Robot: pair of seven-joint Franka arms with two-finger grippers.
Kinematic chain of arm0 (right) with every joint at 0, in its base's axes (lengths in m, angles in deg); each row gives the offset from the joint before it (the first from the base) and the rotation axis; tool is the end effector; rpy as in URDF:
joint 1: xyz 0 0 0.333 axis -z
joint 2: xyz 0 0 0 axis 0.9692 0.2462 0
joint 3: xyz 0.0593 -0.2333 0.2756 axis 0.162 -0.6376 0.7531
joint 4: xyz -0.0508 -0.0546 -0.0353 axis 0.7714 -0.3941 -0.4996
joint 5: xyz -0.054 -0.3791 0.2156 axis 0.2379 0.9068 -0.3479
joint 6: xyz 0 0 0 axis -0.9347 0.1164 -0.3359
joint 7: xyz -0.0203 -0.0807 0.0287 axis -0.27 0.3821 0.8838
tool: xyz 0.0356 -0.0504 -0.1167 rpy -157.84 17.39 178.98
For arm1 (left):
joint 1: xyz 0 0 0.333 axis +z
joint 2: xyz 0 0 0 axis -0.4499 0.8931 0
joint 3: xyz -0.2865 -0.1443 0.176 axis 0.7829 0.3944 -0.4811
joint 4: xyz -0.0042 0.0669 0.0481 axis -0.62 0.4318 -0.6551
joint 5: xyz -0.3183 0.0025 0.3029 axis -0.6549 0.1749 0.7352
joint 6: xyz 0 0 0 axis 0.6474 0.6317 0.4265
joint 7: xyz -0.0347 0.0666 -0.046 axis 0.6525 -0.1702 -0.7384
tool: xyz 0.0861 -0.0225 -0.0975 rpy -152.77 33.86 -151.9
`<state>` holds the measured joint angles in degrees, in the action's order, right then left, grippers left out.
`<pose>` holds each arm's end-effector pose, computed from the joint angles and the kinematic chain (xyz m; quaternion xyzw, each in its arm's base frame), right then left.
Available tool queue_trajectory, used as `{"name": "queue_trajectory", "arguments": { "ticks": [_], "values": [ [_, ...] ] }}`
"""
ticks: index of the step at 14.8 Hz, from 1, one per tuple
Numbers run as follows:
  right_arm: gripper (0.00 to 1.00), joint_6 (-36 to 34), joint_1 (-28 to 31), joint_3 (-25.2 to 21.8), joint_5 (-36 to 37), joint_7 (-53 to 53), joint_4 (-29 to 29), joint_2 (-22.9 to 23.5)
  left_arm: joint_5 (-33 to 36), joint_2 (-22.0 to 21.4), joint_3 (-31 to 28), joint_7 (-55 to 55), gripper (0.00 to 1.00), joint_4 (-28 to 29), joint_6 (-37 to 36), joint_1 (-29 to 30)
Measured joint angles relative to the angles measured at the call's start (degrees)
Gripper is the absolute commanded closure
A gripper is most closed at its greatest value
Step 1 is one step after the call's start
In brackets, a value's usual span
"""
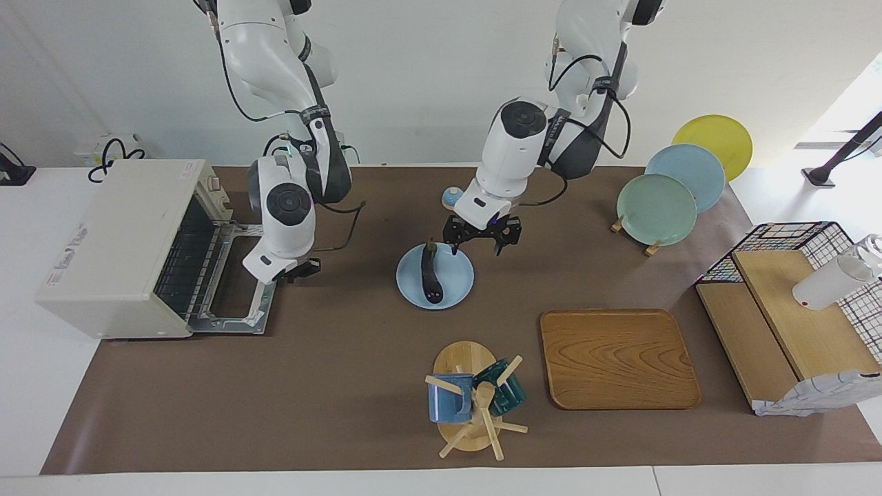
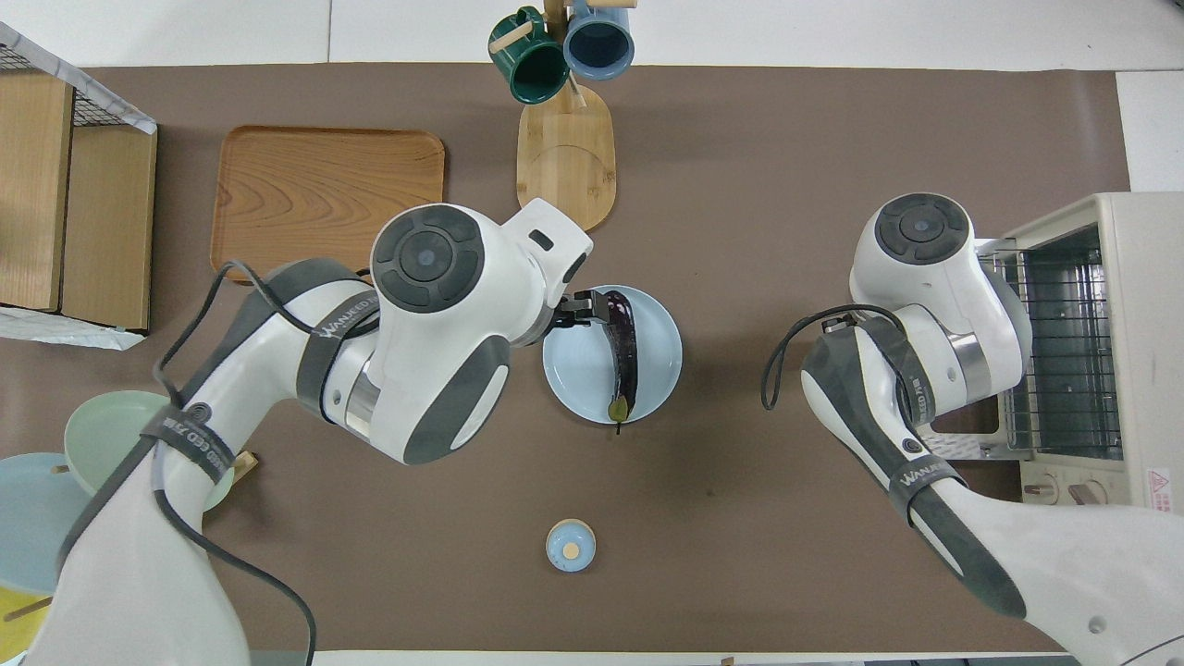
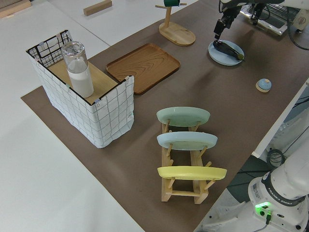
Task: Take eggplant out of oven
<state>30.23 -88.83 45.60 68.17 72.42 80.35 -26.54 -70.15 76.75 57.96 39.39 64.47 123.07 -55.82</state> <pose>0.6025 0.0799 0.2953 0.9855 0.0570 -0.0890 0.1330 0.5494 -0.4353 0.4218 0.9968 -0.0169 0.0136 0.0771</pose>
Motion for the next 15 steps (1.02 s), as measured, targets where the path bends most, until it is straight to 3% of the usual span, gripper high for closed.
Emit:
{"name": "queue_trajectory", "arguments": {
  "ticks": [8,12,15],
  "values": [
    [1.0,2.8,2.5,0.6,2.7,4.8,2.8,-0.8,0.0,8.4,-0.2,-2.7,0.0,-0.8,9.1,-4.7],
    [1.0,-5.7,3.0,1.6,3.4,9.5,-2.3,-2.0,0.0,10.8,-0.3,-3.5,0.0,-0.5,11.6,-6.4],
    [1.0,-14.5,5.7,1.7,3.1,15.5,-7.1,-6.1,0.0,11.1,-0.3,-3.9,0.0,0.3,12.4,-7.5]
  ]
}}
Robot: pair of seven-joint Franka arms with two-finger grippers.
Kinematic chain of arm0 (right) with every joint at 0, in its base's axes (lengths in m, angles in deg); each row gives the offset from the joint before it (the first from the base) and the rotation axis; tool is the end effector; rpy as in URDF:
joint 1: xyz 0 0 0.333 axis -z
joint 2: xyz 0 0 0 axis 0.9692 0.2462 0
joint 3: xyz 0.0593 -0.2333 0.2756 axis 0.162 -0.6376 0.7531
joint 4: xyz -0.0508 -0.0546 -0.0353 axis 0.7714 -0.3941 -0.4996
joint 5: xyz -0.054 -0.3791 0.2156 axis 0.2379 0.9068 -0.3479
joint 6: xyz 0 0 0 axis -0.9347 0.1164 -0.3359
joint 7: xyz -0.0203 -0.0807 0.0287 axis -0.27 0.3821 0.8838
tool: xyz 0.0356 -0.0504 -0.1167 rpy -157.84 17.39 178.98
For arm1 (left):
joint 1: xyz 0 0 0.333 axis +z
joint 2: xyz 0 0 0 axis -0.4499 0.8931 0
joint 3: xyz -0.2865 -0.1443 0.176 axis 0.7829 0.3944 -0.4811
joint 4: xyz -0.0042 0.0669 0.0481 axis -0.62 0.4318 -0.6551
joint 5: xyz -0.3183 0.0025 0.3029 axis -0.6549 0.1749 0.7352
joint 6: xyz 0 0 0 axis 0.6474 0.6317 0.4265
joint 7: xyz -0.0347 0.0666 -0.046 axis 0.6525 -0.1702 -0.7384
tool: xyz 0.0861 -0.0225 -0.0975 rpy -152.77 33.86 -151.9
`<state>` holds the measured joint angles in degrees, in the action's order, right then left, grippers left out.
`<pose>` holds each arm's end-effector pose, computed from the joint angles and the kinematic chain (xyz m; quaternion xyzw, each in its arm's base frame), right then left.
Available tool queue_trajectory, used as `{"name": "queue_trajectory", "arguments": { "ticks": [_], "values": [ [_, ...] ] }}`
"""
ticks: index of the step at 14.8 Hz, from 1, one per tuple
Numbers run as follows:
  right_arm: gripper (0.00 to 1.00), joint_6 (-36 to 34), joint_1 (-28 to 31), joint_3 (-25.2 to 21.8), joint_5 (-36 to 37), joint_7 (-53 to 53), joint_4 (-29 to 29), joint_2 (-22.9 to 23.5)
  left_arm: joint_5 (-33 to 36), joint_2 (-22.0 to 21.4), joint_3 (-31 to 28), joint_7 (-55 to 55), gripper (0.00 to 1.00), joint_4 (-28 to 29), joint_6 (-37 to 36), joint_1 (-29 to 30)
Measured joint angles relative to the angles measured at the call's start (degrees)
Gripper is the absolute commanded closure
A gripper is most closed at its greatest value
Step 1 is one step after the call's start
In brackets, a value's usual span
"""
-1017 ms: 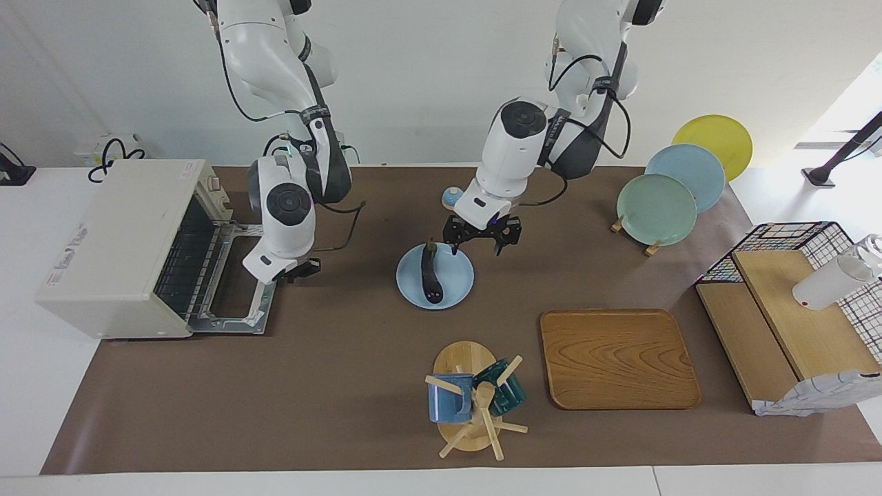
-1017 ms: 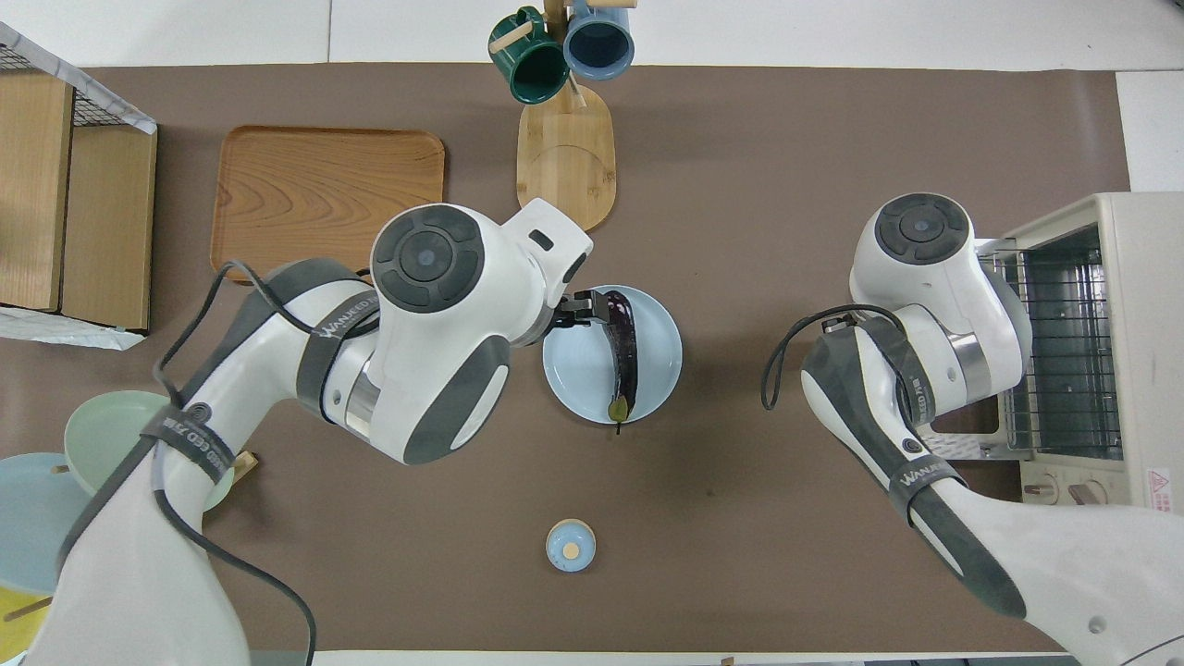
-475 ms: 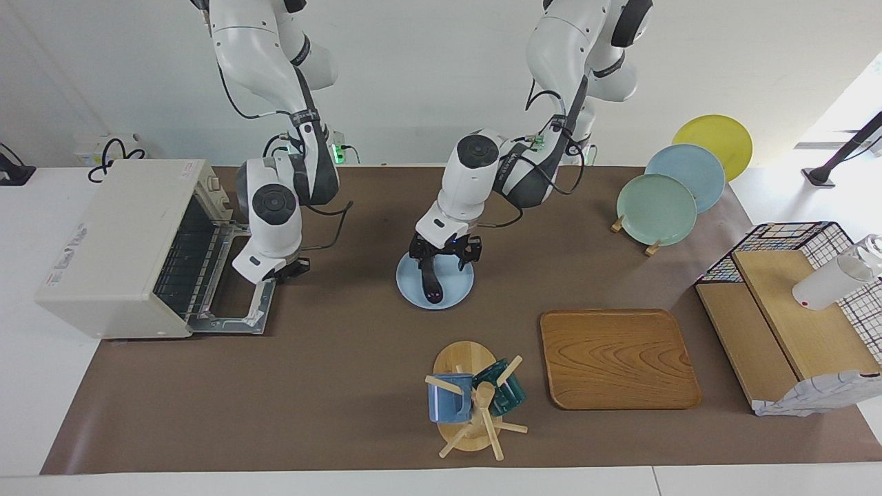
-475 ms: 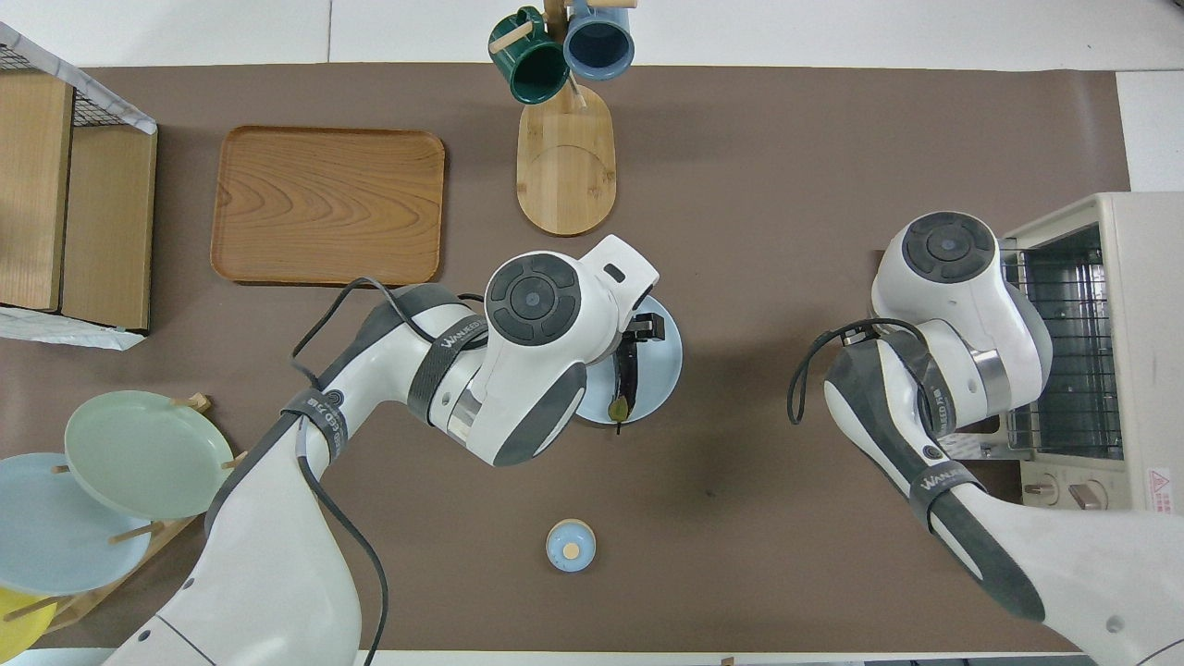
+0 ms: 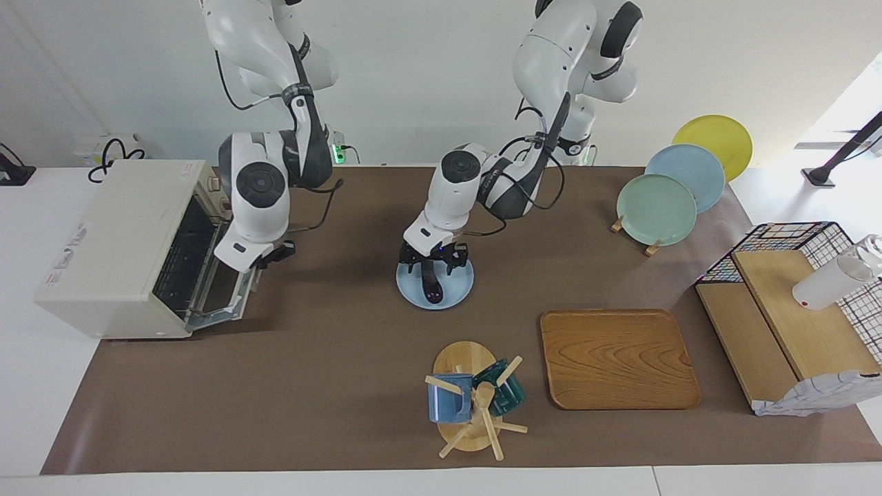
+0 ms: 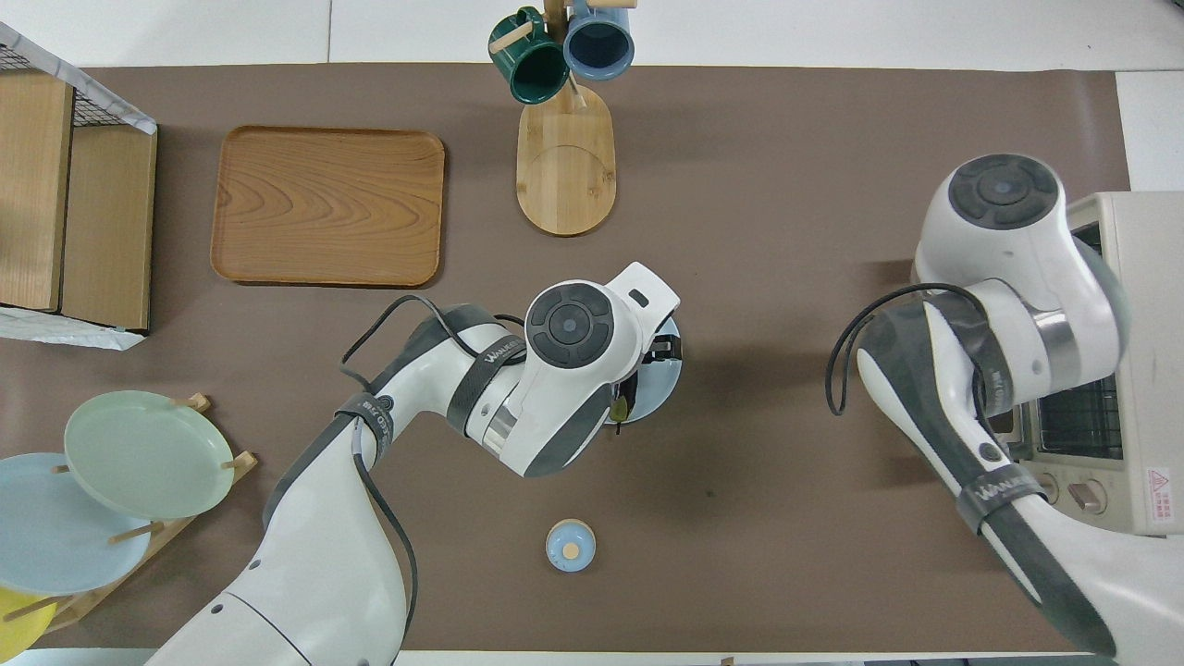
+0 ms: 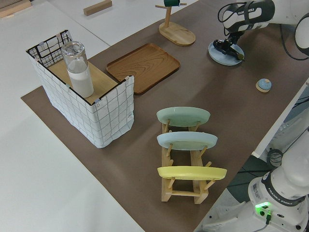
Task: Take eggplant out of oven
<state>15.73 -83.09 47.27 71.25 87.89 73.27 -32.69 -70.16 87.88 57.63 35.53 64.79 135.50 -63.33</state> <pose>0.6103 0.0232 0.4052 0.9719 0.1360 -0.1202 0.1501 0.5149 -0.5191 0.3032 0.9953 -0.0329 0.0070 0.0909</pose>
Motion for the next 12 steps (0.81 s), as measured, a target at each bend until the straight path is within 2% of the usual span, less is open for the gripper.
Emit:
{"name": "queue_trajectory", "arguments": {
  "ticks": [3,4,5,7,9,12],
  "values": [
    [1.0,-2.3,4.8,-0.6,0.0,4.6,-1.4,-3.6,0.0,0.0,-0.1,-0.2,0.0,1.1,0.8,-0.4],
    [1.0,-2.5,6.0,-0.7,0.0,5.7,-1.7,-4.1,0.0,0.0,-0.1,-0.2,0.06,1.4,1.0,-0.5],
    [1.0,-2.6,6.8,-0.8,0.0,6.5,-1.9,-4.3,0.0,0.0,-0.1,-0.3,0.2,1.5,1.1,-0.6],
    [1.0,-4.2,7.8,-0.9,-1.0,6.8,-2.7,-4.5,0.0,0.0,-0.1,-0.4,0.58,1.5,1.2,-0.6],
    [0.87,-9.5,8.0,-1.1,-6.2,6.8,-5.3,-5.1,0.0,0.0,-0.4,-0.6,1.0,1.5,1.2,-0.5],
    [0.59,-15.4,7.9,-1.1,-10.6,6.8,-11.4,-6.9,0.0,-0.1,-1.0,-1.1,1.0,1.2,1.4,-0.2]
  ]
}}
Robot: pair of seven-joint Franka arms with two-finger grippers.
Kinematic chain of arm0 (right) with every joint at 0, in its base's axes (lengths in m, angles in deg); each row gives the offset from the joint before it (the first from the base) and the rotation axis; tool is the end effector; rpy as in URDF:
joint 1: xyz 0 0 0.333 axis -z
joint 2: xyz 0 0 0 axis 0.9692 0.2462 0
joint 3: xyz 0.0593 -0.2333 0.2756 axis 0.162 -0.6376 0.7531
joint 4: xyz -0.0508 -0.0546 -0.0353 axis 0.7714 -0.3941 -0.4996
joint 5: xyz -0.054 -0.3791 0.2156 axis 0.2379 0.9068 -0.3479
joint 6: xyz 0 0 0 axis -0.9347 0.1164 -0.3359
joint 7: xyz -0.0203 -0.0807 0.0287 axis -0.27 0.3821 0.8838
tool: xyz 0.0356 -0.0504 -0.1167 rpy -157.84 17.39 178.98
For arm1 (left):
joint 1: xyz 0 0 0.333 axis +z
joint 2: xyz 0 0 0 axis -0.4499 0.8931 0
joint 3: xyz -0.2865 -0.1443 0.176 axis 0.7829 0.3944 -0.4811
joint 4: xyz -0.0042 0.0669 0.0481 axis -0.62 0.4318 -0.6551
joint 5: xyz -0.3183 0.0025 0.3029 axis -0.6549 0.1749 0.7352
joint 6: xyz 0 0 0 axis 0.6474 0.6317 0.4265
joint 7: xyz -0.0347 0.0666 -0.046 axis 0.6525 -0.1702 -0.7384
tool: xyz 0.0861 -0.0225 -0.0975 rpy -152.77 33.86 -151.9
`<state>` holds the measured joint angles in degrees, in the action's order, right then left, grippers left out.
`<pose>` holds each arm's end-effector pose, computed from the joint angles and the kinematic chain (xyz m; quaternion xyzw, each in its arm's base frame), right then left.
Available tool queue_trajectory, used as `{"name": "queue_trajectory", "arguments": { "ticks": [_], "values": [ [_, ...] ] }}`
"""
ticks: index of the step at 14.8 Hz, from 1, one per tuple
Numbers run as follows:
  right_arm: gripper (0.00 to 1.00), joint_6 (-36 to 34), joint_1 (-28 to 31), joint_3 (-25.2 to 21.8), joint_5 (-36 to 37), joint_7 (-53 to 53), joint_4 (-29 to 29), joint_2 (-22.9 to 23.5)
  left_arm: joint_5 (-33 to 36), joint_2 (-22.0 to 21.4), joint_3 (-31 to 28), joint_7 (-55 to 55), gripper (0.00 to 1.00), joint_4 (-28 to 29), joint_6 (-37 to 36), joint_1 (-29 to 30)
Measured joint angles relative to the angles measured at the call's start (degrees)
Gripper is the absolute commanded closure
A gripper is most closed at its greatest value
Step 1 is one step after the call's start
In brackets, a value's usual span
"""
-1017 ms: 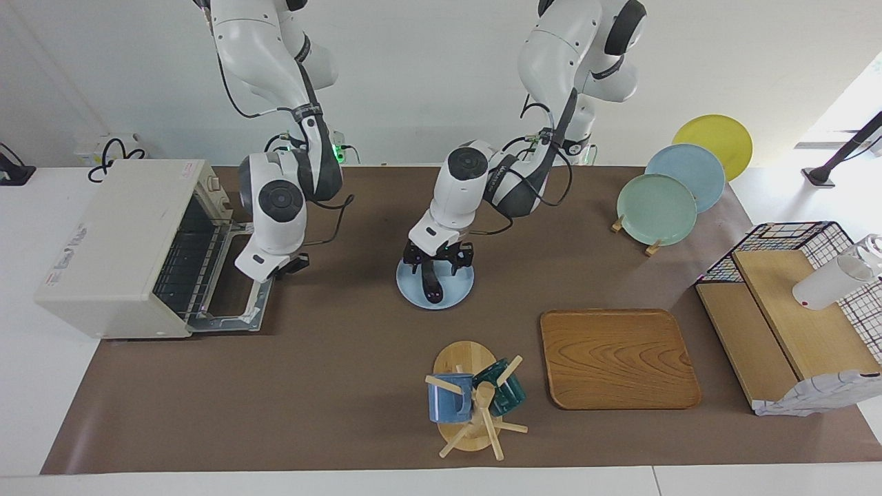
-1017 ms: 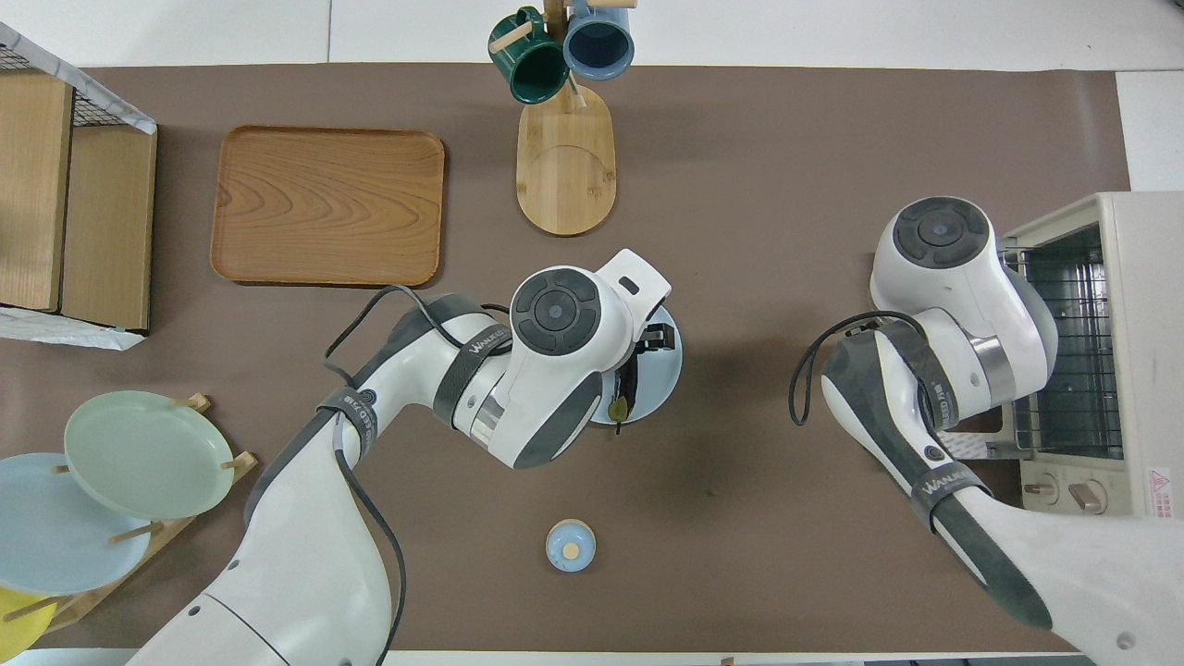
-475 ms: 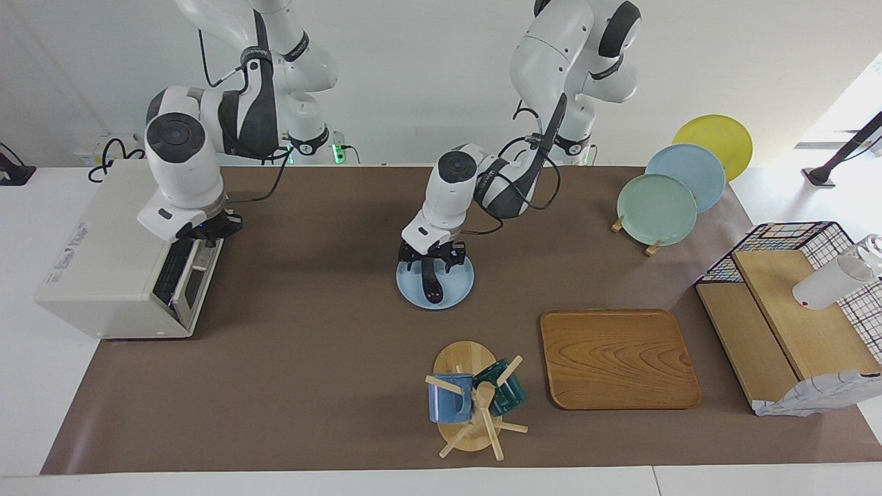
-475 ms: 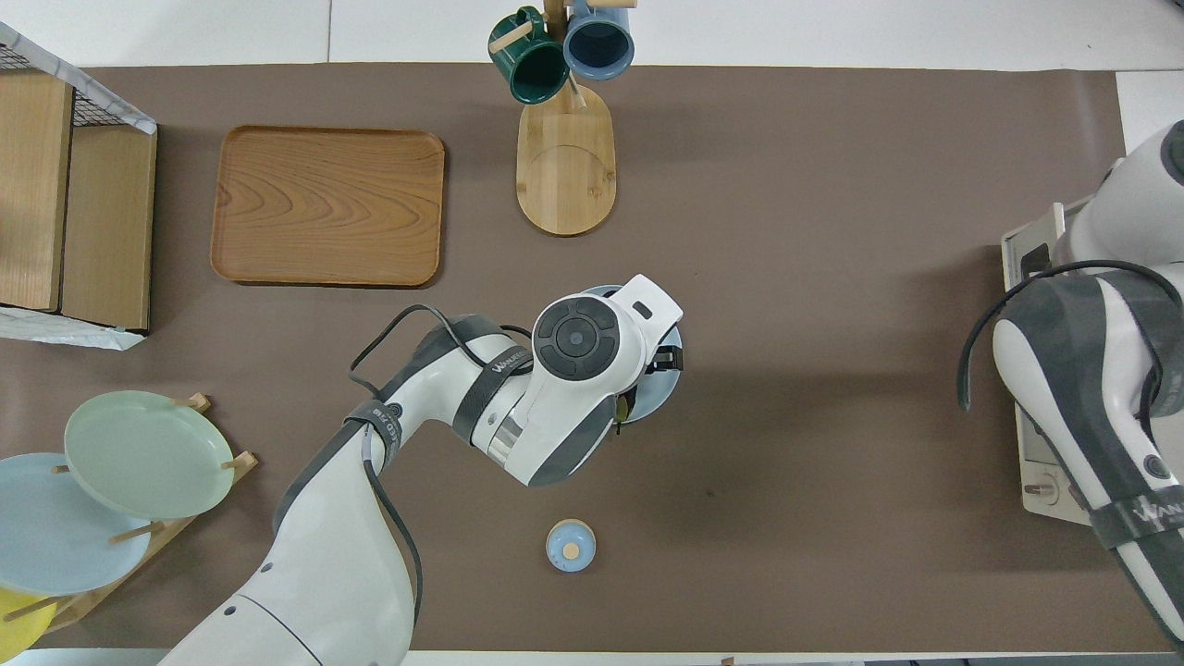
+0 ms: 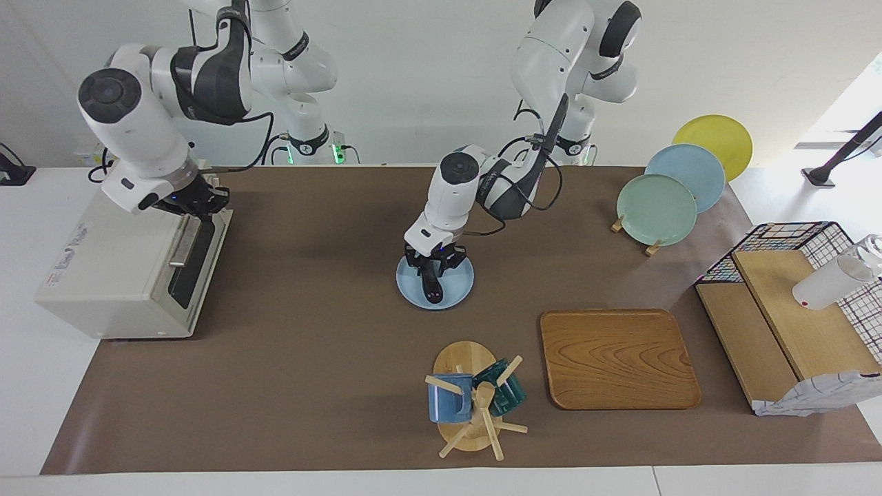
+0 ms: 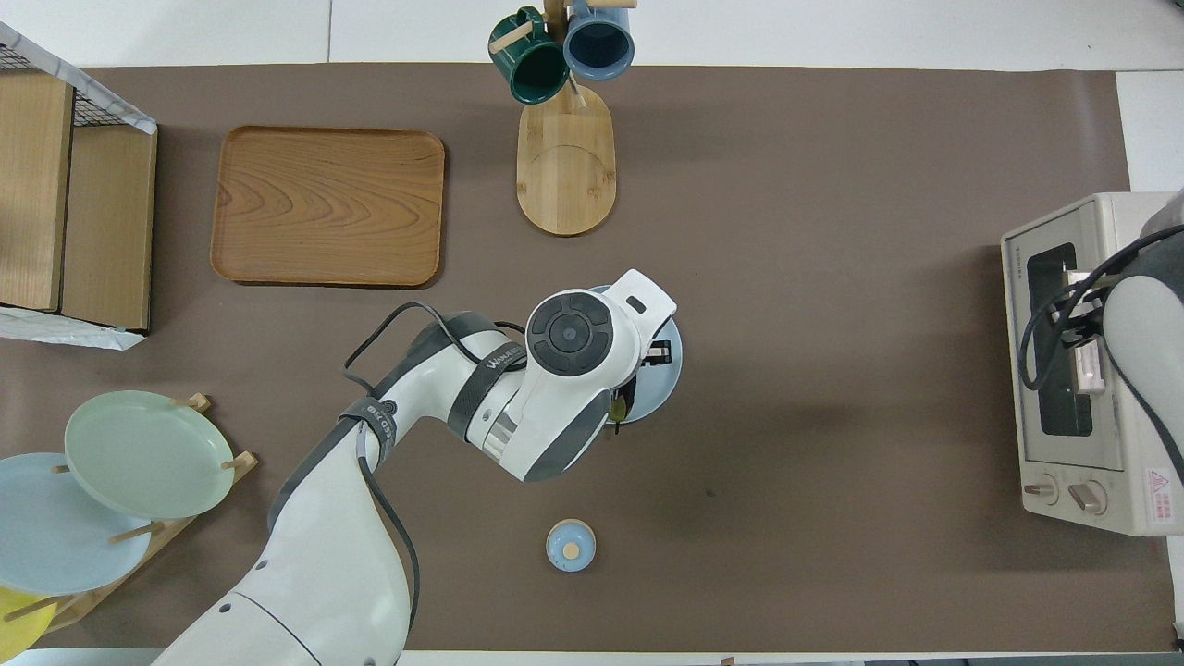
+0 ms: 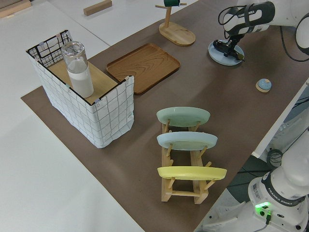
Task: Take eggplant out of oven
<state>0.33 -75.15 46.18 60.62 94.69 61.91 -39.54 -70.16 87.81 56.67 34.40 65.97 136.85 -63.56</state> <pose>0.5903 -0.0564 0.5555 0.9908 0.0661 -0.1061 0.0522 0.5178 -0.5107 0.2956 0.9958 -0.0172 0.0107 0.0888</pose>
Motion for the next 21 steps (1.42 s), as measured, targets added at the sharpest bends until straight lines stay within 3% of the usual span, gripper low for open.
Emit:
{"name": "queue_trajectory", "arguments": {
  "ticks": [1,2,3,4,9,11,16,21],
  "values": [
    [0.46,-0.6,0.0,0.0,-0.2,0.0,-0.7,-0.6,0.0,-0.1,-0.2,0.0,1.0,-0.2,0.0,0.5],
    [0.43,-0.9,0.0,0.0,-0.4,0.0,-0.9,-1.0,0.0,-0.2,-0.3,0.0,1.0,-0.6,-0.1,1.2],
    [0.09,-1.0,0.0,0.0,-0.7,0.0,-0.8,-1.1,0.0,-0.5,-0.3,0.0,1.0,-1.2,-0.6,2.1],
    [0.0,-1.0,0.3,0.0,-1.5,0.0,-0.8,-1.0,0.0,-1.0,-0.4,0.1,1.0,-2.2,-2.1,3.3],
    [0.0,-0.9,1.7,-0.1,-2.6,0.0,-0.9,-0.9,0.0,-5.2,-0.7,6.2,1.0,-12.0,-17.4,13.2],
    [0.0,-0.9,1.5,0.2,-2.8,0.0,-1.0,-1.0,0.0,-5.3,-0.9,11.7,1.0,-14.8,-20.4,18.6],
    [0.0,-0.7,-2.9,-2.0,-4.2,-1.0,-1.3,-1.0,0.3,-1.8,-1.1,28.7,1.0,-15.0,-19.8,30.9],
    [0.0,-0.8,-3.2,-2.4,-4.2,-1.0,-1.4,-1.3,2.8,5.9,-0.7,30.7,1.0,-15.0,-9.5,32.7]
  ]
}}
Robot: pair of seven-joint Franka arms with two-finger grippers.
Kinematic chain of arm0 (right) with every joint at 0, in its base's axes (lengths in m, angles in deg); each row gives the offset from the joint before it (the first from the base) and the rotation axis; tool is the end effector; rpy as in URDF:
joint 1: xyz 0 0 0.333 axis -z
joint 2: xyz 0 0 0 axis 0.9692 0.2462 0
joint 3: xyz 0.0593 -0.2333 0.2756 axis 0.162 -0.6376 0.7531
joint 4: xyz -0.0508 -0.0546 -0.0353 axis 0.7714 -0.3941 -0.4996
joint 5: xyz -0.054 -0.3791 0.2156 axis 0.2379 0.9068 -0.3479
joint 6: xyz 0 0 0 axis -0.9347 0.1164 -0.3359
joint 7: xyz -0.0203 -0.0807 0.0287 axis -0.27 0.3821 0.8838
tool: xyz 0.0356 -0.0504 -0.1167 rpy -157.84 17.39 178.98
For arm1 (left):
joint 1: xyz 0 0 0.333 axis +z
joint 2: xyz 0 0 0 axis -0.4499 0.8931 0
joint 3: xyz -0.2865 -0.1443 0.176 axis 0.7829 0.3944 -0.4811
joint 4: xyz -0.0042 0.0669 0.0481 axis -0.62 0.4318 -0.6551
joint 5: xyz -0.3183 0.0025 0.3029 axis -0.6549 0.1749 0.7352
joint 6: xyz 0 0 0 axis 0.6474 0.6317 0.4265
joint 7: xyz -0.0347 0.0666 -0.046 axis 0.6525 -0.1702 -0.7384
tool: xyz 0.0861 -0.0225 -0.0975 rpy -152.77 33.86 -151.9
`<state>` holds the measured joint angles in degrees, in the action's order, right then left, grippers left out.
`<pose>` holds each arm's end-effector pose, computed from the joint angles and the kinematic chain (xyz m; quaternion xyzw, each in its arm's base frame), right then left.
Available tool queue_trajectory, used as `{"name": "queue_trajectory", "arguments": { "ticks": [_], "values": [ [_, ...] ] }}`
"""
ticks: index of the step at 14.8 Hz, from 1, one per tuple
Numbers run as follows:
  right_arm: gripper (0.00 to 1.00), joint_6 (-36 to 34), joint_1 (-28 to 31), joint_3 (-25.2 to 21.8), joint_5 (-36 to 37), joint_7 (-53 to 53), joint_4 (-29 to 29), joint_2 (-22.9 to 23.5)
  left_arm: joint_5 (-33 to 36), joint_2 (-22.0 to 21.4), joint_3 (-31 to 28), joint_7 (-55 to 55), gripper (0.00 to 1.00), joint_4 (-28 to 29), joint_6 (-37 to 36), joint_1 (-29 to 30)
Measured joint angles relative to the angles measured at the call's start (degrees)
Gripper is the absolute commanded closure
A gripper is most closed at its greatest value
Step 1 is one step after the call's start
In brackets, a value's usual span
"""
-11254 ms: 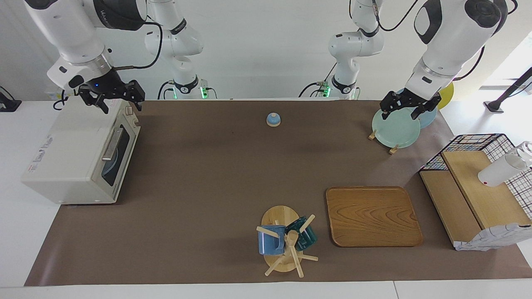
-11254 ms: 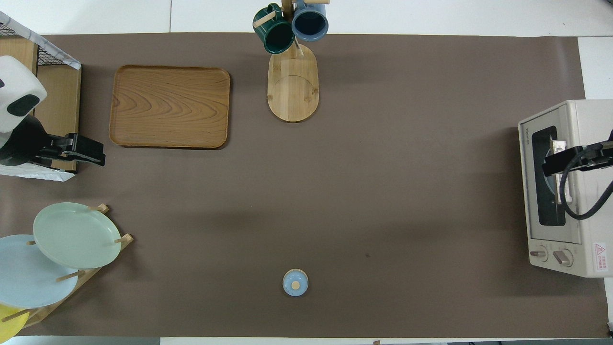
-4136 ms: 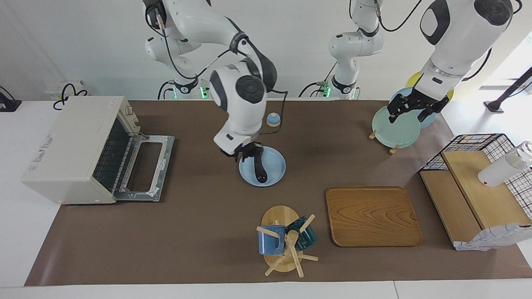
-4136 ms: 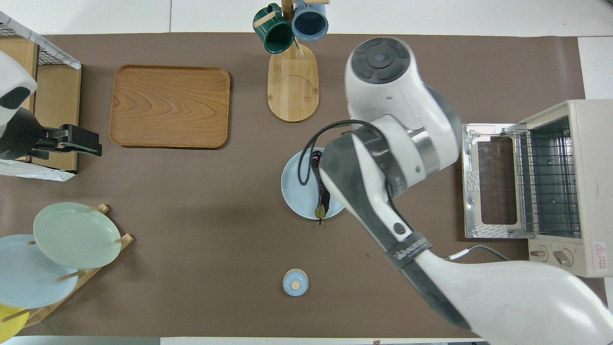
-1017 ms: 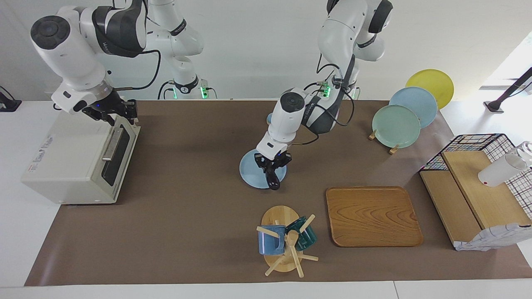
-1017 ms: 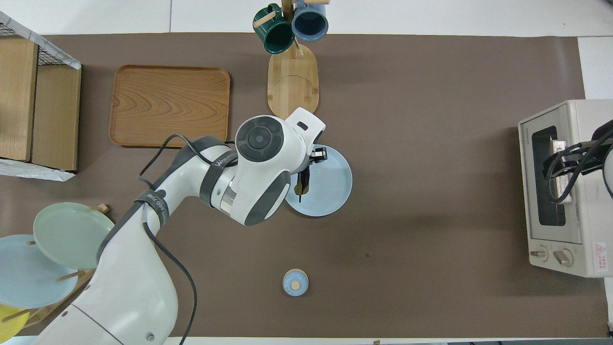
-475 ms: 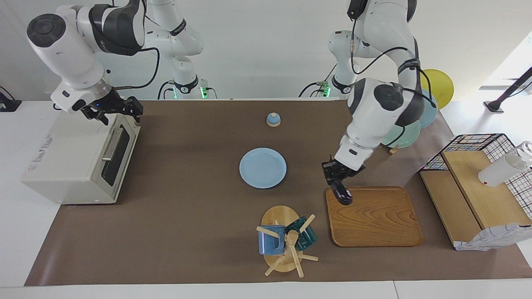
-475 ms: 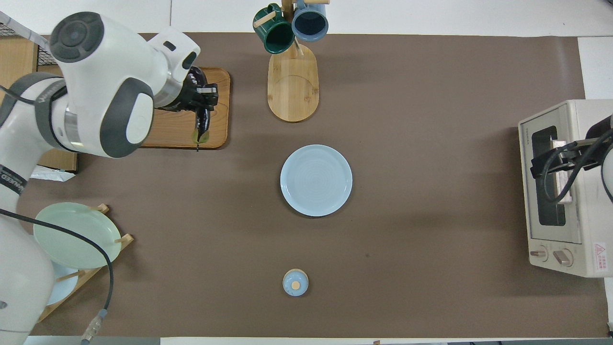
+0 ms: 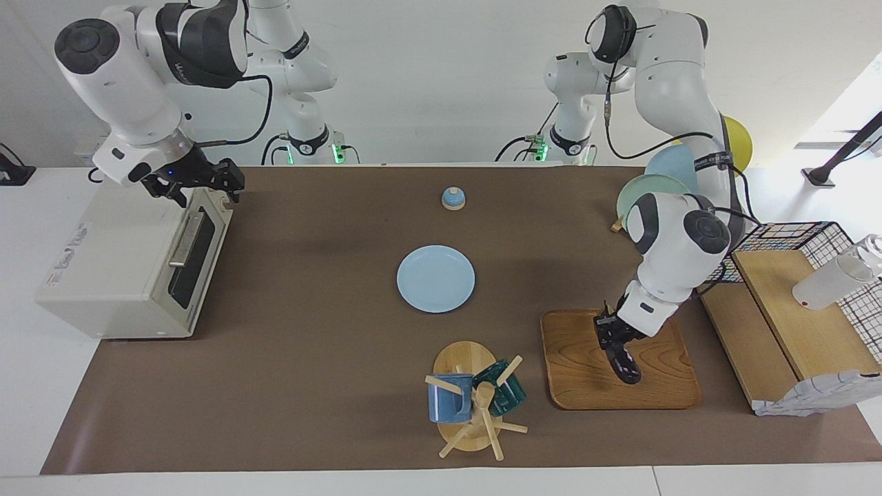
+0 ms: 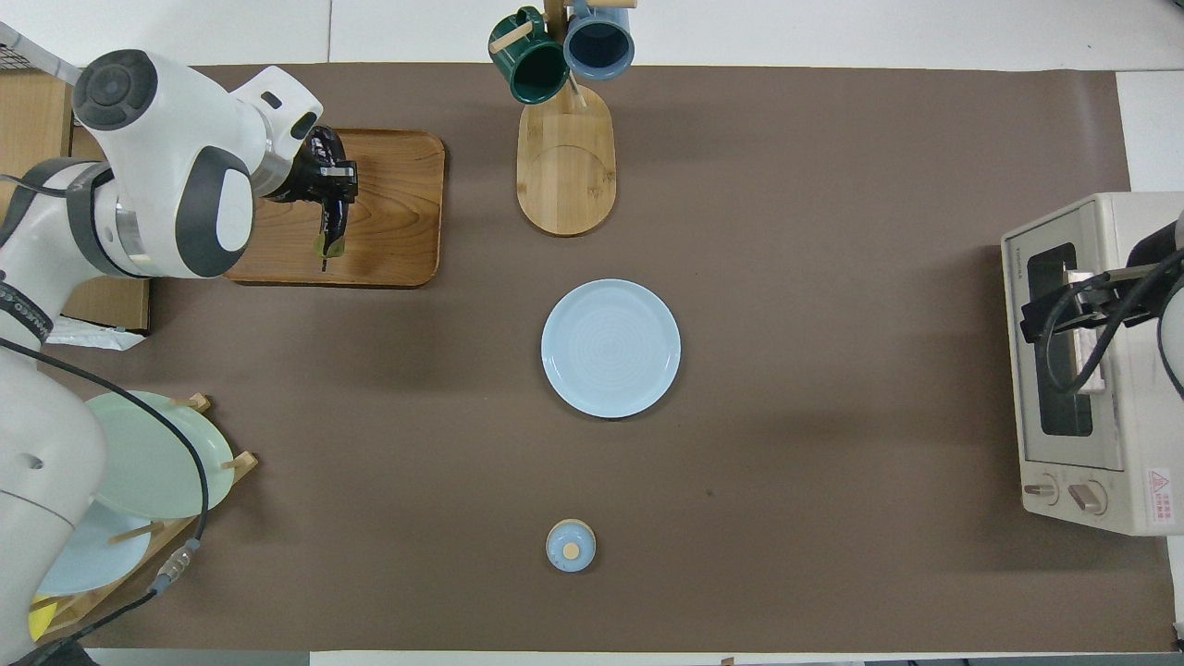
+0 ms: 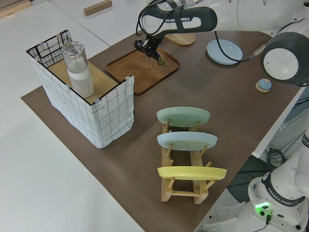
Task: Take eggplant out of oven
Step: 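Carry the eggplant with the left gripper over the wooden tray, then lower the eggplant onto the wooden tray and open the left gripper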
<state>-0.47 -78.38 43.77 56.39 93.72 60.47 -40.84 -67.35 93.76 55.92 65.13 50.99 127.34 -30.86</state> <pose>0.5873 -0.0382 0.5797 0.9944 0.0612 -0.0845 0.0188 0.7700 -0.1443 0.3315 0.9969 -0.0093 0.0550 0.0554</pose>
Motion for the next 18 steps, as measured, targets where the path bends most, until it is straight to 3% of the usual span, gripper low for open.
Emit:
{"name": "queue_trajectory", "arguments": {
  "ticks": [4,5,11,14,18],
  "values": [
    [0.0,0.0,0.0,0.0,0.0,0.0,0.0,-0.2,0.1,1.7,-0.1,1.6,1.0,0.0,1.9,1.0],
    [0.0,0.0,0.0,0.0,0.0,0.0,0.0,-0.3,0.1,1.7,-0.1,2.0,0.01,0.0,1.9,1.2],
    [0.0,0.1,0.1,-0.4,0.0,0.0,0.1,-0.9,0.2,0.0,-0.1,2.5,0.0,-0.6,-0.2,1.5],
    [0.0,0.1,0.0,-0.3,0.0,0.0,0.0,-1.2,0.2,-6.1,-0.1,2.5,0.0,-1.7,-8.4,2.7],
    [0.0,0.1,0.0,-0.3,-0.1,0.0,-0.1,-2.0,0.2,-17.7,-0.1,2.4,0.0,-2.0,-23.7,3.5]
  ]
}}
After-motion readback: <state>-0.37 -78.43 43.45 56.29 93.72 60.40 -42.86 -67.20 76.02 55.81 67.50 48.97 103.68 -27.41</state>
